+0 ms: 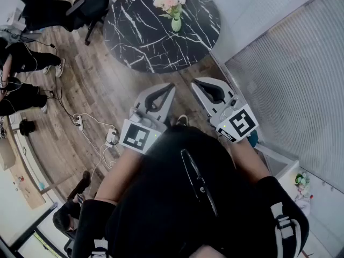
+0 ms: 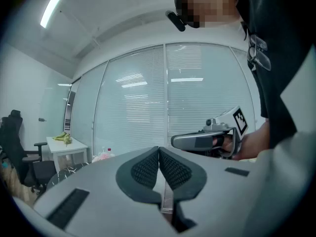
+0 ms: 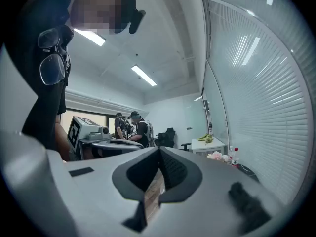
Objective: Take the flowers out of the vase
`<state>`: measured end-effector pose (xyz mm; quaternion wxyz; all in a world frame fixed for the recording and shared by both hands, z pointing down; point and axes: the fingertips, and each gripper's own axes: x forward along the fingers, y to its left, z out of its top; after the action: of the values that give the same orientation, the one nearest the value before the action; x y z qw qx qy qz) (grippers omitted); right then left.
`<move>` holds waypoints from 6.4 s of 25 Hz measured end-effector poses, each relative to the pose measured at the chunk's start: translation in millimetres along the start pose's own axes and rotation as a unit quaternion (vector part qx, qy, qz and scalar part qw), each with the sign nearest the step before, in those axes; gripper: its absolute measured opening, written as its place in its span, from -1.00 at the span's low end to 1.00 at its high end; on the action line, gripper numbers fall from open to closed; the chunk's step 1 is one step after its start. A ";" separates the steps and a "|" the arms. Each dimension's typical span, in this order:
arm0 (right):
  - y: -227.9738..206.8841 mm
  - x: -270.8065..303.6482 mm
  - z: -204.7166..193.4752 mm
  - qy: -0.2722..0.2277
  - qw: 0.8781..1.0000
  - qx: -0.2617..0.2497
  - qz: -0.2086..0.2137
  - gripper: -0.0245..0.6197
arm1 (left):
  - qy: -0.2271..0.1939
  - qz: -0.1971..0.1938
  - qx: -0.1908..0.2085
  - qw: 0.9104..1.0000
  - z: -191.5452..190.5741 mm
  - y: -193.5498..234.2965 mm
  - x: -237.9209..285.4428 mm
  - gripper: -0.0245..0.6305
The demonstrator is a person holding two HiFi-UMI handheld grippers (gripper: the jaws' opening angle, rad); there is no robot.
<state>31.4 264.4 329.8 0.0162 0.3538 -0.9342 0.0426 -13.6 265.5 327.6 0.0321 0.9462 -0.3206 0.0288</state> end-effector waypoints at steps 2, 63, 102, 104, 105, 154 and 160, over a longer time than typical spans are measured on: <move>-0.6 -1.3 -0.8 0.000 1.000 0.001 0.000 -0.86 | 0.000 0.000 -0.001 1.000 0.2 0.3 0.8 -0.88; -152.4 170.6 -1.2 0.054 0.996 0.005 -0.071 -0.86 | -0.009 -0.049 -0.025 0.998 7.8 205.7 123.6 -0.88; -363.4 232.9 -164.3 0.183 0.978 0.031 0.101 -0.02 | 0.058 0.256 -0.043 0.964 -91.0 283.5 273.6 -0.88; -360.4 239.7 -179.6 0.194 0.975 0.030 0.107 0.00 | 0.054 0.263 -0.044 0.962 -101.8 286.4 274.9 -0.88; -359.6 243.3 -186.1 0.197 0.974 0.029 0.107 0.01 | 0.050 0.266 -0.047 0.962 -106.7 287.6 275.5 -0.88; -345.0 297.9 -205.0 0.136 0.988 0.005 0.075 -0.86 | 0.069 0.259 -0.058 0.962 -143.4 303.0 251.7 -0.88; -335.6 299.4 -183.6 0.118 0.991 0.006 0.064 -0.86 | 0.063 0.251 -0.048 0.965 -131.0 303.0 238.4 -0.88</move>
<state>29.5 -166.7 553.6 0.1212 0.2859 -0.9463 0.0902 -13.4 -108.4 488.9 0.0893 0.8288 -0.5466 0.0799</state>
